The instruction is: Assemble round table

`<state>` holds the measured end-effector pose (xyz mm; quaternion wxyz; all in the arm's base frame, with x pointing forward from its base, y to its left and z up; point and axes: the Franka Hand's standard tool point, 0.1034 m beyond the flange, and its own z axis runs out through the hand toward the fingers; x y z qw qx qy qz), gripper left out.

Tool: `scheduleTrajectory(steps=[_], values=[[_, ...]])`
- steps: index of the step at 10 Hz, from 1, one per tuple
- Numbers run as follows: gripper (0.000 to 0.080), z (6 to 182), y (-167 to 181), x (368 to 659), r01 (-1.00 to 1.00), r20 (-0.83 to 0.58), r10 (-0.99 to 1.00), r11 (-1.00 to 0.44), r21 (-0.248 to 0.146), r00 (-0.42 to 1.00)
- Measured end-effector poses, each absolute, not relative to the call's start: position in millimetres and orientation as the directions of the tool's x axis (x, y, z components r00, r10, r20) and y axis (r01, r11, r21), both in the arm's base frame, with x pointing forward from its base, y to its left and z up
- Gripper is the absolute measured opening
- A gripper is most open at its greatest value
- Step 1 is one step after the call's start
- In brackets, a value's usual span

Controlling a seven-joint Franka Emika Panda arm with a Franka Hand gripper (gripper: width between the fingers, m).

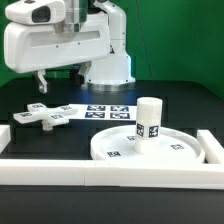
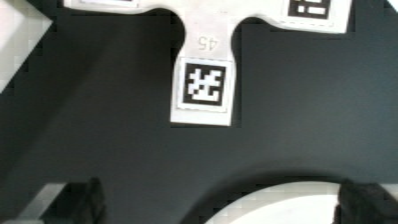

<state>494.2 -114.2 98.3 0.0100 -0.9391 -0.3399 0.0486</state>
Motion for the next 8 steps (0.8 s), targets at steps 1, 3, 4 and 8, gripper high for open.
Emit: scheduleTrajectory(steps=[1, 3, 4, 8], values=[[0.0648, 98.6, -116, 494, 0.634, -0.083, 0.636, -0.772, -0.052, 0.767], [0.0648, 101.1, -150, 482, 0.573, -0.048, 0.575, -0.818, -0.047, 0.817], [0.0648, 99.6, -166, 474, 0.541, -0.034, 0.542, -0.84, -0.036, 0.84], [0.0648, 95.6, -168, 471, 0.441, -0.037, 0.442, -0.897, -0.037, 0.896]])
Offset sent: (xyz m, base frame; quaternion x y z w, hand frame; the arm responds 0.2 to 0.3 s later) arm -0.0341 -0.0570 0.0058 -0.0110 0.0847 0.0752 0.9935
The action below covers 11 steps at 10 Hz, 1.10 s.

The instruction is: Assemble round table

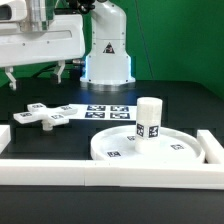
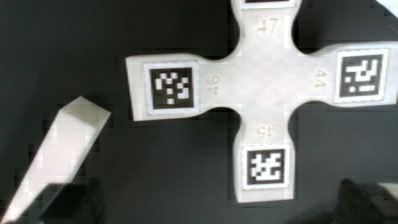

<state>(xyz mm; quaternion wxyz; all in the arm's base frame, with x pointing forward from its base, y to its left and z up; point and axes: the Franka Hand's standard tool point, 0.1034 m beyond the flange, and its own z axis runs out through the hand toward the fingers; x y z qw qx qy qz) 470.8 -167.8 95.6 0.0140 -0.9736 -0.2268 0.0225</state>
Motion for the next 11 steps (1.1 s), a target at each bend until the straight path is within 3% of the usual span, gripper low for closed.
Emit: scheduleTrajectory(steps=[2, 6, 9, 11], values=[[0.0648, 96.2, -172, 476, 0.313, -0.01, 0.313, -0.95, -0.011, 0.95], [0.0648, 86.8, -179, 467, -0.134, -0.007, -0.134, -0.99, -0.046, 0.991], [0.0648, 85.2, -176, 468, -0.263, -0.009, -0.263, -0.964, -0.047, 0.965], [0.0648, 76.5, -165, 466, -0.217, 0.021, -0.218, -0.976, -0.026, 0.976]])
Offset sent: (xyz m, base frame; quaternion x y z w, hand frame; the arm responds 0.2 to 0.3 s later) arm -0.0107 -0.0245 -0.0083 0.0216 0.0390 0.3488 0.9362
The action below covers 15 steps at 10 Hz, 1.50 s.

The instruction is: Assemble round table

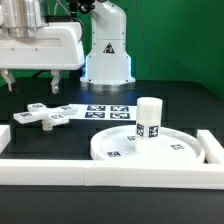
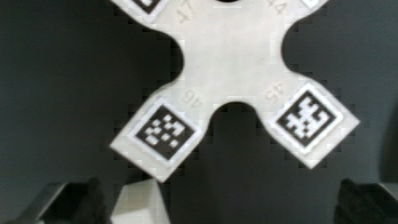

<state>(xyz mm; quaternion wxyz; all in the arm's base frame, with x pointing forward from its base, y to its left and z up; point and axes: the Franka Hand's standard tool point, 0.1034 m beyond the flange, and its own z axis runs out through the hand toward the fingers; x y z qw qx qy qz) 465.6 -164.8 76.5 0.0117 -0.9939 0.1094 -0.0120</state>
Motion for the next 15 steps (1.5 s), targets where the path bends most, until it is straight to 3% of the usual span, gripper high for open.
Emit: scheduleTrajectory(steps=[2, 15], values=[[0.0648, 68.1, -155, 468, -0.107, 0.041, -0.107, -0.994, 0.006, 0.993], [0.0648, 48.5, -156, 442, -0.08, -0.005, -0.08, -0.997, 0.002, 0.997]])
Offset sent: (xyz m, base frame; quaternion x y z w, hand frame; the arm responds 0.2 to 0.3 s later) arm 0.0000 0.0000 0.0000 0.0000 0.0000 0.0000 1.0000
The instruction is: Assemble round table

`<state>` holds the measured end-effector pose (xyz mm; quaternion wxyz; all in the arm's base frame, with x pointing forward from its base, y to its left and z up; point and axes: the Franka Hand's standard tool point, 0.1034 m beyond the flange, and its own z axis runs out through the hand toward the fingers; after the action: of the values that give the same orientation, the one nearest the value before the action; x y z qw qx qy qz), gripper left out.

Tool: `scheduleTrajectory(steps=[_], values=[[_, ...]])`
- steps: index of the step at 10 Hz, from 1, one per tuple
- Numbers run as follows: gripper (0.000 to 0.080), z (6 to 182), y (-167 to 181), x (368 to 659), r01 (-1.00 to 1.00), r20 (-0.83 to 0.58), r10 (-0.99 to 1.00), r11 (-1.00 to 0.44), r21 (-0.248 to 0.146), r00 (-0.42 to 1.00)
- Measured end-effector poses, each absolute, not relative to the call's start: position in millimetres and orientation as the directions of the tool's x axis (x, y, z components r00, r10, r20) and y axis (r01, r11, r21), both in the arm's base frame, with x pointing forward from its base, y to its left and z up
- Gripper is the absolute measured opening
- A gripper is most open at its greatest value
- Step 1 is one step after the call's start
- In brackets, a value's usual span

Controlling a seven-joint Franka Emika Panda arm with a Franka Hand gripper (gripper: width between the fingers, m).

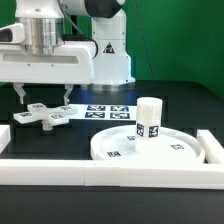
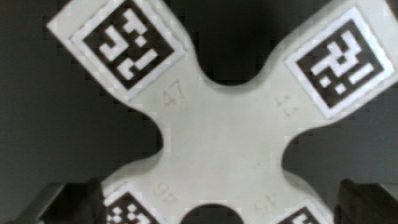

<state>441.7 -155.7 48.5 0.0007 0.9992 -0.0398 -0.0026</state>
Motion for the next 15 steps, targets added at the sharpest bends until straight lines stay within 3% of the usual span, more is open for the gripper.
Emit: scheduleTrajectory(steps=[15], values=[[0.0648, 33.5, -152, 434, -0.073, -0.037, -0.073, -0.997, 0.0, 0.997]])
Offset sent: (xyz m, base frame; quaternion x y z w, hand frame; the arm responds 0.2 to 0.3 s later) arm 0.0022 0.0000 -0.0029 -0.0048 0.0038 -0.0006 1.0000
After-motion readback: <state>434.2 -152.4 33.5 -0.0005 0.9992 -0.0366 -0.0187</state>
